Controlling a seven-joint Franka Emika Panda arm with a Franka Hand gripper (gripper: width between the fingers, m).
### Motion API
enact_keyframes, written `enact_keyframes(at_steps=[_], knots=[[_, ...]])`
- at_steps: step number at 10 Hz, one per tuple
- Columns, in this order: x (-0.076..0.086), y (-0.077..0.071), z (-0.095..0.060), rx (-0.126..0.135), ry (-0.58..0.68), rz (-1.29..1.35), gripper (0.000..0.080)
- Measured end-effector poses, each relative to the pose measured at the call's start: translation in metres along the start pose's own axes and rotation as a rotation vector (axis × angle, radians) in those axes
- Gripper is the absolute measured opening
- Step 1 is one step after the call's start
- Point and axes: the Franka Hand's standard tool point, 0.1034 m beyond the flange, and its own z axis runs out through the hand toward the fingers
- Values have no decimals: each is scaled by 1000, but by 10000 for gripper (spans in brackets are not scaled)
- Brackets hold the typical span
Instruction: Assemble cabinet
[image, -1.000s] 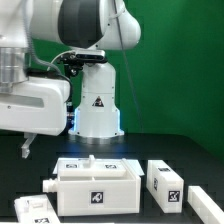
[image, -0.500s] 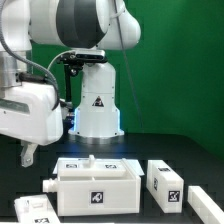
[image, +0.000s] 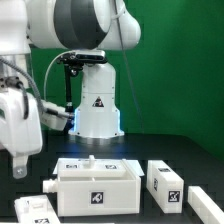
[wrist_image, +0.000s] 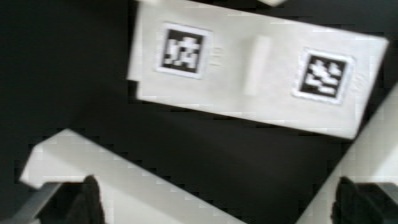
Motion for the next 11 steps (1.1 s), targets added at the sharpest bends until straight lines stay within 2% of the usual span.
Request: enact_keyframes(at_steps=[3, 5, 11], knots=[[-17, -12, 13, -9, -3, 43, 649], [-27, -16, 25, -26, -6, 22, 649], [-30, -12, 49, -60, -14, 9, 649]])
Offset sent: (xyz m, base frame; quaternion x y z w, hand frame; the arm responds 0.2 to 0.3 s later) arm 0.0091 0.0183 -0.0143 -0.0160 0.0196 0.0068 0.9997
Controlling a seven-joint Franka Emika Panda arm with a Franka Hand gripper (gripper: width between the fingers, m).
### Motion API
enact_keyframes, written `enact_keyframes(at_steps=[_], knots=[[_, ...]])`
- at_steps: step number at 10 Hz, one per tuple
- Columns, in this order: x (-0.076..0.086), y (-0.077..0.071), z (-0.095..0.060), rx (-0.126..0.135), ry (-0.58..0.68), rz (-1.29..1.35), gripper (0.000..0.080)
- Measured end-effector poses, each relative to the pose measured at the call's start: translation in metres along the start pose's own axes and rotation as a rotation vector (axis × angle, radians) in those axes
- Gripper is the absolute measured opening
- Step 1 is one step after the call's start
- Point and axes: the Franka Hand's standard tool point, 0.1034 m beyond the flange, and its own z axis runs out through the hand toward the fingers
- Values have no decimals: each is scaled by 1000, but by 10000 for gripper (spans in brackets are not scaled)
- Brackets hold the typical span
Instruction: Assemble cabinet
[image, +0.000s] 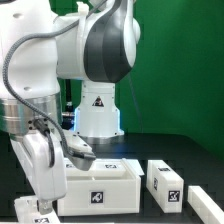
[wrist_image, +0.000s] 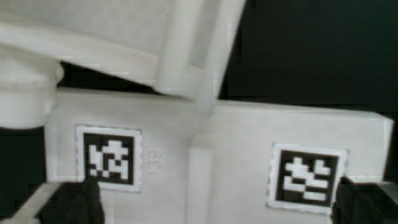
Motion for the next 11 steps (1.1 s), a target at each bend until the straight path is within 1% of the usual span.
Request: enact_keyframes(at_steps=[1, 3, 5, 6, 7, 8, 10, 11], knots=[[0, 1, 2, -2, -1, 0, 649], [-2, 3, 10, -16, -5, -1, 649], [-4, 3, 13, -20, -6, -4, 649], [-4, 3, 14, -22, -7, -5, 513], [-4, 4, 14, -22, -7, -5, 513], [-3, 4, 14, -22, -7, -8, 363], [-2, 4, 14, -22, -6, -18, 94], [0, 4, 11, -21, -7, -44, 94]])
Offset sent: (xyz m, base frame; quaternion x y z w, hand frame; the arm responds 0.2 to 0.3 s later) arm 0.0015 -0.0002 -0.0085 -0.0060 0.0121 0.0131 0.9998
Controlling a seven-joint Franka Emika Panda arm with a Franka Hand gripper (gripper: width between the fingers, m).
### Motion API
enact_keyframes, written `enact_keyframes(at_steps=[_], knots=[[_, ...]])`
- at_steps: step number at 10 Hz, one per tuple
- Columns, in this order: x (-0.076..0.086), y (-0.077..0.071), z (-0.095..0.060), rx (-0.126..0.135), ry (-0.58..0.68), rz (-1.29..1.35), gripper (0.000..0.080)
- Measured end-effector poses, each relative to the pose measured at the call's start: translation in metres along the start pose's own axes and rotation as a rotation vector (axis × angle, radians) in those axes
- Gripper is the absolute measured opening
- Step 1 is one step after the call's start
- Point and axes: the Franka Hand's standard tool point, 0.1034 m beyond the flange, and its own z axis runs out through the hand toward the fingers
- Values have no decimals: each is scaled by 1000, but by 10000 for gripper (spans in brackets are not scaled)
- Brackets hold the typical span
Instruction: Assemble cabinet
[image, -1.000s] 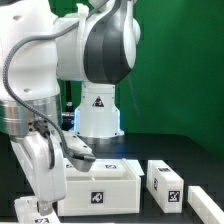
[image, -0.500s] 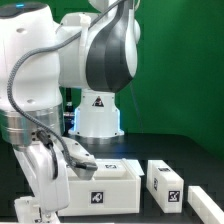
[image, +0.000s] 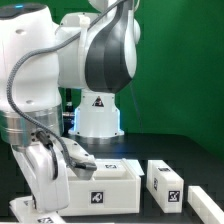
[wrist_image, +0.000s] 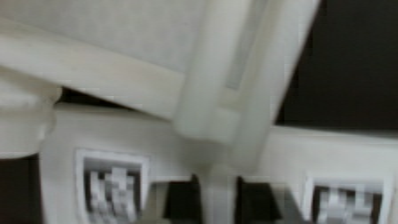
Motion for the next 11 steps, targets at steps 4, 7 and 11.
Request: enact_keyframes(at_steps=[4, 7, 11], knots=[[12, 7, -22, -10, -18, -94, 65], [19, 17, -49, -4, -30, -156, 65], [19, 18, -51, -2, -30, -311, 65]])
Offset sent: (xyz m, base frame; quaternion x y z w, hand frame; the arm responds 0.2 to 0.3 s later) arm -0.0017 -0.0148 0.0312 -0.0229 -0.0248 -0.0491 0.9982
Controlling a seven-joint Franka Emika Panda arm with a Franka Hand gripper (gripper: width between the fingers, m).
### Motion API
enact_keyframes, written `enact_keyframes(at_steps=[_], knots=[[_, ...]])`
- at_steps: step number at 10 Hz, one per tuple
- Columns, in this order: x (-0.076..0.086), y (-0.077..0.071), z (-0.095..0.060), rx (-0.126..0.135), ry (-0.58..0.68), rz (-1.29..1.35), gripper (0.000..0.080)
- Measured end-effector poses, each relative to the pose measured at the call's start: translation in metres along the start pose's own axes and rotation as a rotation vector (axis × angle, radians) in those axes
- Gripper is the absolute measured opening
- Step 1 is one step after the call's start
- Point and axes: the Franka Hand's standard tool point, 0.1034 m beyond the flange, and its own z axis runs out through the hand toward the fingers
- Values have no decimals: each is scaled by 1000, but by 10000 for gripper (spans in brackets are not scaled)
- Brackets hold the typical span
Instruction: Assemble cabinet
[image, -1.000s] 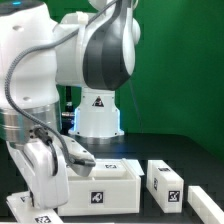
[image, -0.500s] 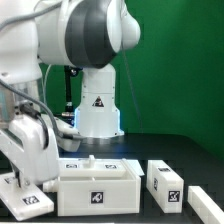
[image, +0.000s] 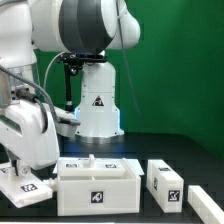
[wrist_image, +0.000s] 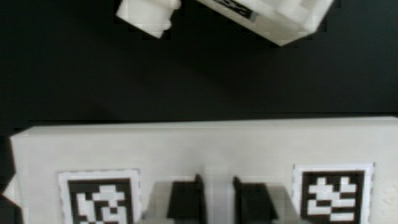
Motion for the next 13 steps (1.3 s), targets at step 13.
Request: enact_keyframes(at_steps=[13], knots=[[10, 0, -18, -55, 12, -988, 65]])
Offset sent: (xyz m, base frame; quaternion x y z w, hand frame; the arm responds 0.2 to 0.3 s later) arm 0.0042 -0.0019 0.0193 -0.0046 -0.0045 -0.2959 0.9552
